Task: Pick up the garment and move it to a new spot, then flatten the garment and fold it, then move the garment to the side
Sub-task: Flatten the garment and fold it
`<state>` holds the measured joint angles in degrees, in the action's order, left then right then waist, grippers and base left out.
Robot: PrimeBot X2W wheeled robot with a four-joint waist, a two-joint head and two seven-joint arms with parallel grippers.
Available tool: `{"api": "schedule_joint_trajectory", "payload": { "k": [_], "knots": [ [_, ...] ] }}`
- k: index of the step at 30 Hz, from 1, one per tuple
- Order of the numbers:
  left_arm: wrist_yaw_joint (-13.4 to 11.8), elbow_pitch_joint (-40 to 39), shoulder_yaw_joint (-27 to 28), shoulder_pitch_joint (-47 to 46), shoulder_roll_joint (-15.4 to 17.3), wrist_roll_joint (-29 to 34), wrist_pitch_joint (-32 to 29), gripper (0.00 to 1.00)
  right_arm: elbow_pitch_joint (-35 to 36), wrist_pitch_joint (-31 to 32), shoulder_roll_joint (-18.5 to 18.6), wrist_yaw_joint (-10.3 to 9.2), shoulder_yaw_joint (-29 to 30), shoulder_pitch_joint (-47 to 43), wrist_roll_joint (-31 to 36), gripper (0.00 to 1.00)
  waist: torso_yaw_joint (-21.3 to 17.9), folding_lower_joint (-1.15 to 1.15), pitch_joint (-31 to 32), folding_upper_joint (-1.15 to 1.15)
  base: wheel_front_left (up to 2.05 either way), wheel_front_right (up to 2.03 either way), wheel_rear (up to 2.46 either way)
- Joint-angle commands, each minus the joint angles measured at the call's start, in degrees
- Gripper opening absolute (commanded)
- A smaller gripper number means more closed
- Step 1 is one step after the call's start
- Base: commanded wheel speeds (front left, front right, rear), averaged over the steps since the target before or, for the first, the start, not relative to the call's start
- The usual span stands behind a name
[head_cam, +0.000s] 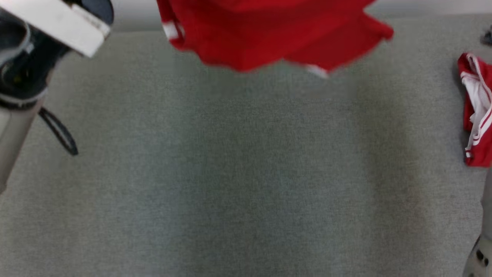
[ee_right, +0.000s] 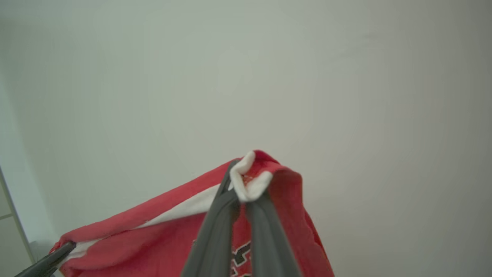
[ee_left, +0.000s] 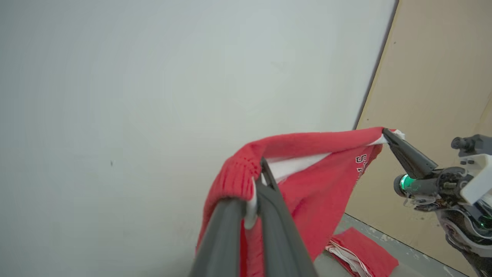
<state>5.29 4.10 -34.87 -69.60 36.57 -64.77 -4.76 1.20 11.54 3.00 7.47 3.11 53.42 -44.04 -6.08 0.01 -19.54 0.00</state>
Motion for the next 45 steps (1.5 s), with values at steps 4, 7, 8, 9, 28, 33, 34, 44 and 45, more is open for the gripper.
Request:
{"api": "schedule_joint_trajectory", "payload": {
  "k": [4,7,8,9,28,33,34,44,45],
  "knots": [
    [1.0,10.8,-0.3,-9.1,-4.5,6.9,7.5,0.0,-11.9,-9.8,-0.1,0.01,-3.8,9.9,-2.5,0.0,-1.5,-0.01,-8.7,0.0,0.0,0.0,0.0],
    [1.6,17.8,-3.1,-12.8,-6.4,12.8,12.3,0.0,-18.9,-16.5,-0.1,0.02,-7.3,13.8,-4.3,0.0,-1.9,-0.01,-11.1,0.0,0.0,0.0,0.0],
    [1.8,19.7,-3.9,-13.0,-7.1,13.3,13.8,0.0,-21.0,-18.2,0.0,0.01,-8.5,14.2,-4.3,0.0,-1.9,-0.01,-11.5,0.0,0.0,0.0,0.0],
    [2.0,21.2,-4.4,-12.6,-7.8,13.5,15.4,0.0,-22.5,-19.7,0.0,0.02,-10.0,14.0,-4.4,0.0,-2.0,-0.01,-11.7,0.0,0.0,0.0,0.0],
    [2.2,7.3,-9.9,31.0,-4.2,10.9,19.9,0.0,-5.5,-19.8,5.9,0.02,-15.4,-37.3,0.6,0.0,0.2,-0.01,-1.0,0.0,0.0,0.0,0.0],
    [2.0,4.2,-8.5,44.9,-5.6,10.5,19.9,0.0,0.4,-15.5,7.7,0.02,-13.2,-50.0,1.2,0.0,0.3,-0.01,4.9,0.0,0.0,0.0,0.0],
    [1.8,3.4,-8.3,47.7,-5.8,10.2,19.9,0.0,1.6,-14.6,8.0,0.01,-12.8,-52.4,1.3,0.0,0.1,-0.01,6.0,0.0,0.0,0.0,0.0],
    [-2.3,-5.9,-9.4,68.1,-4.8,10.2,19.6,0.0,13.5,-7.6,8.9,0.01,-8.3,-74.5,-0.4,0.0,1.1,-0.01,12.4,0.0,0.0,0.0,0.0],
    [-2.3,-7.1,-9.9,68.8,-4.5,10.0,19.3,0.0,14.7,-7.2,8.9,0.01,-7.8,-75.7,-0.7,0.0,1.2,-0.01,12.4,0.0,0.0,0.0,0.0]
  ]
}}
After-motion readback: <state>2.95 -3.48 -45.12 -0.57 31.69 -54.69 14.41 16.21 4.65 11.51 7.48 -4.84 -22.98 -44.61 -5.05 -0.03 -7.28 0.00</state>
